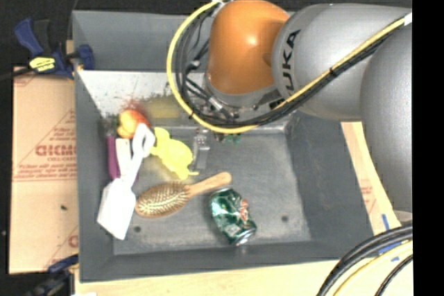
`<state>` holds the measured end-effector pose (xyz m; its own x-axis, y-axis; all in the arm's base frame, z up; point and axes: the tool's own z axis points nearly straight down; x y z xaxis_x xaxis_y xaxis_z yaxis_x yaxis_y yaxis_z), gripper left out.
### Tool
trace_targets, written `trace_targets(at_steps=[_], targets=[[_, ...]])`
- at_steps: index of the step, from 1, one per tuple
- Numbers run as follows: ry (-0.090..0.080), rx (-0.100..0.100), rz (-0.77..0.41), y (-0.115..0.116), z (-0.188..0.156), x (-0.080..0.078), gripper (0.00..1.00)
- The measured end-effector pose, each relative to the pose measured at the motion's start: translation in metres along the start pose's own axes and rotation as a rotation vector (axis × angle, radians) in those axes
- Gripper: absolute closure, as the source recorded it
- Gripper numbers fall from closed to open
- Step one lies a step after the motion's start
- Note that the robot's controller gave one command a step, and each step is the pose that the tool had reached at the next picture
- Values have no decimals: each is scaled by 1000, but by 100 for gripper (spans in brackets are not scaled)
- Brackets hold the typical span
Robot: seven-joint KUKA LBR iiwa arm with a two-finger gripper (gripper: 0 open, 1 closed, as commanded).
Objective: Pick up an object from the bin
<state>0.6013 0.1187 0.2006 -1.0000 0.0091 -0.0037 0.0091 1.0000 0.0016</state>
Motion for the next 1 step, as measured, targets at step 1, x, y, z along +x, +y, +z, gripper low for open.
trace_targets(at_steps=[1], targets=[[0, 0, 0, 0, 0, 0, 0]])
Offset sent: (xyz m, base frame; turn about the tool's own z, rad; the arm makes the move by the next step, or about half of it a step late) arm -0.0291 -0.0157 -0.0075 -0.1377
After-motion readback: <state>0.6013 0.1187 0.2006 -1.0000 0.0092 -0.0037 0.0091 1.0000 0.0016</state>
